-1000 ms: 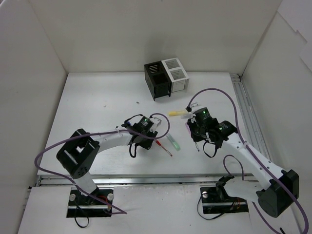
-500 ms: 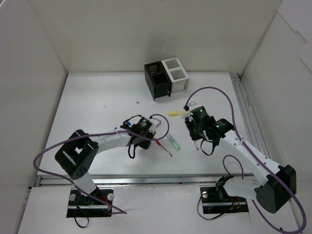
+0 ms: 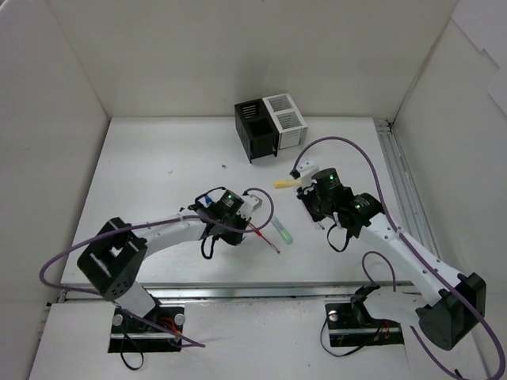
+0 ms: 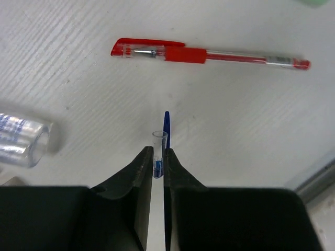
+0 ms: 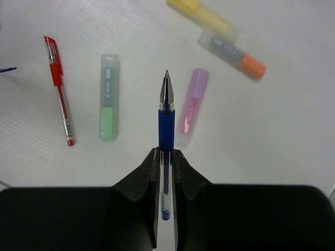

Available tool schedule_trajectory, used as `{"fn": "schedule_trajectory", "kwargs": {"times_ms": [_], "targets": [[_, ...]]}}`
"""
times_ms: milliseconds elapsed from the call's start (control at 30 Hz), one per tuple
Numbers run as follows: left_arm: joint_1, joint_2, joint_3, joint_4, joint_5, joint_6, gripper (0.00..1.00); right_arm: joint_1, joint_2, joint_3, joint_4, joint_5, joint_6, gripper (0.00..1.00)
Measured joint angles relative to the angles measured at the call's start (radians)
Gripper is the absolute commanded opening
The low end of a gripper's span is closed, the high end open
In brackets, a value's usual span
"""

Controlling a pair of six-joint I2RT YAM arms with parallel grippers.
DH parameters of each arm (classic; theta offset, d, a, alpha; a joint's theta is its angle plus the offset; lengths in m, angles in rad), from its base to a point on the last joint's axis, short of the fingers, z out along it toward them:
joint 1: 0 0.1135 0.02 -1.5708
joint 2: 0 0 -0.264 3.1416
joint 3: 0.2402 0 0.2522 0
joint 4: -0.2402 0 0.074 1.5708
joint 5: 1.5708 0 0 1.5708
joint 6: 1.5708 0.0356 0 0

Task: Sort the stationery into containers
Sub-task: Close the pen cap on the pen.

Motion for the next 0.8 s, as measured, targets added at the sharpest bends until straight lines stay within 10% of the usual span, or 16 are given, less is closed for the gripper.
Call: {"fn": "schedule_trajectory", "kwargs": {"times_ms": [400, 800], "targets": [[0.106, -0.505, 0.031, -0.099, 0.220, -0.006, 0.00, 0.026, -0.048, 0.077, 0.333, -0.051, -0.777, 0.00], [0.146, -0.533, -0.057, -0.137, 0.573, -0.158, 0.00, 0.148, 0.013, 0.059, 0.199, -0.164, -1.568, 0.00]]}}
